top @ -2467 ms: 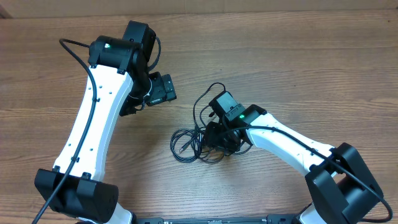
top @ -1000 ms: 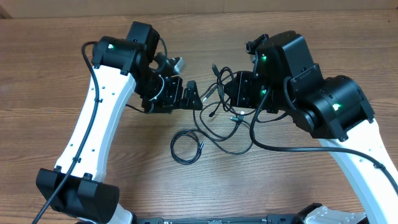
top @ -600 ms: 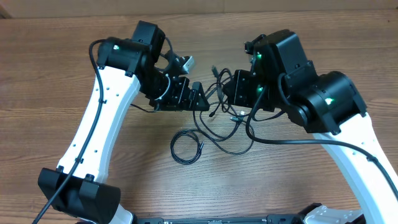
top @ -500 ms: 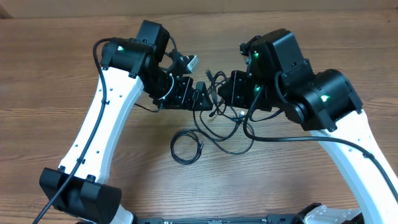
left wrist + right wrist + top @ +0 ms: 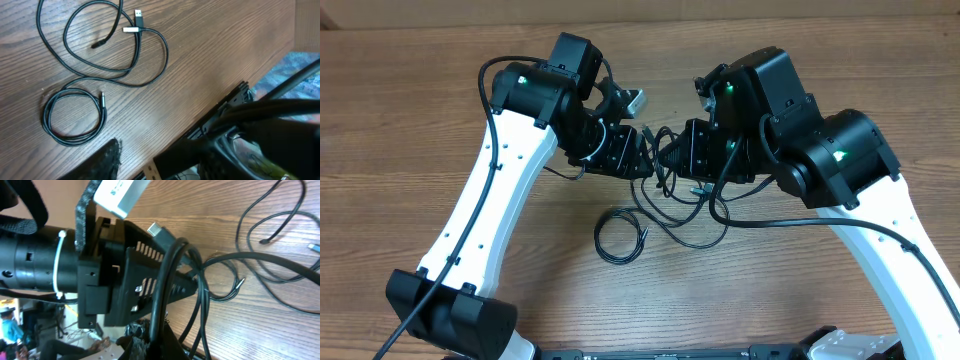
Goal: Untangle cables
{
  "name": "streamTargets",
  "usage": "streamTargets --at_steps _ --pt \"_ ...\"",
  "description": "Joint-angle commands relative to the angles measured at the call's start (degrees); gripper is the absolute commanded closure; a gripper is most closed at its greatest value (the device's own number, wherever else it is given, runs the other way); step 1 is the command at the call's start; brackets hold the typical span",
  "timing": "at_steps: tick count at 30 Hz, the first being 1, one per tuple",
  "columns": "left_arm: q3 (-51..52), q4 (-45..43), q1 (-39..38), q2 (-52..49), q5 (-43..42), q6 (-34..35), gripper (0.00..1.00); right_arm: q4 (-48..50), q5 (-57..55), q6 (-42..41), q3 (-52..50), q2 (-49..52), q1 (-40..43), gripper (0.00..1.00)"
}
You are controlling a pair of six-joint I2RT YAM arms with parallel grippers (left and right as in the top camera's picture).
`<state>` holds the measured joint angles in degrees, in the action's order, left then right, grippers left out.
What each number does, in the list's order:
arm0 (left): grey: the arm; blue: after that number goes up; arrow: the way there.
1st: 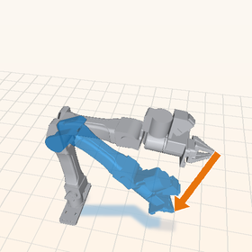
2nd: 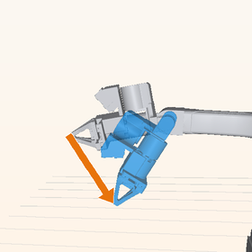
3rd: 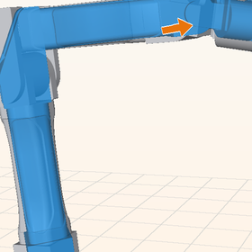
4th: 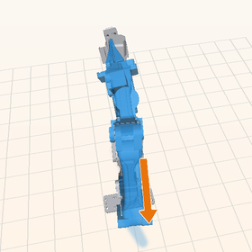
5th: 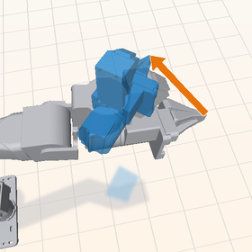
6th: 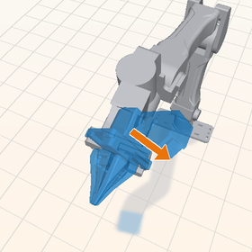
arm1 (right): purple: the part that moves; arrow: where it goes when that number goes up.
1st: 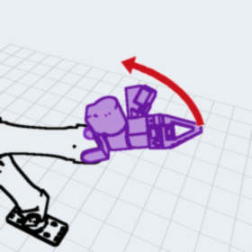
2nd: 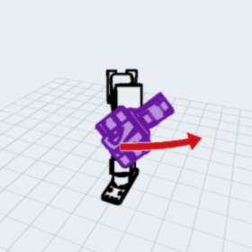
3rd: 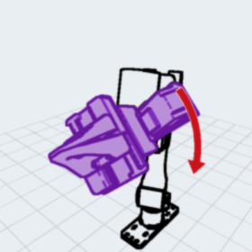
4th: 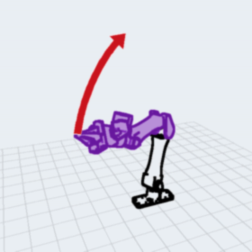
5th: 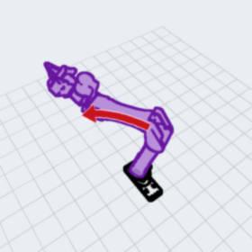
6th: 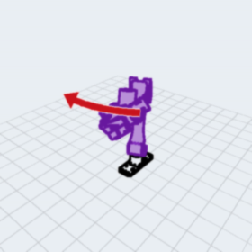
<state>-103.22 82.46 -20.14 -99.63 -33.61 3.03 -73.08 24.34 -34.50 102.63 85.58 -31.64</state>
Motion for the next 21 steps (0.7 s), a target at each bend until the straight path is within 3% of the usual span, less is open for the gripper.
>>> streamTargets --at_steps 1,4,7,13,21 --pt "-0.26 -0.39 -0.2 -0.11 1.62 -0.46 0.61 0.2 3.45 0.13 0.46 -0.35 -0.15 0.96" --pt "-0.26 -0.35 -0.2 -0.11 1.62 -0.46 0.75 0.09 3.63 0.48 0.46 -0.35 -0.15 0.96" --pt "-0.26 -0.35 -0.2 -0.11 1.64 -0.24 0.96 0.15 3.63 0.48 0.46 -0.35 -0.15 0.96" --pt "-0.26 -0.72 -0.11 -0.11 3.45 1.55 0.96 0.04 3.02 0.48 0.46 -0.35 -0.15 0.96" --pt "-0.26 4.39 1.62 -0.11 31.95 27.98 0.96 -5.46 -19.71 -1.4 0.46 -0.35 -0.11 0.96"
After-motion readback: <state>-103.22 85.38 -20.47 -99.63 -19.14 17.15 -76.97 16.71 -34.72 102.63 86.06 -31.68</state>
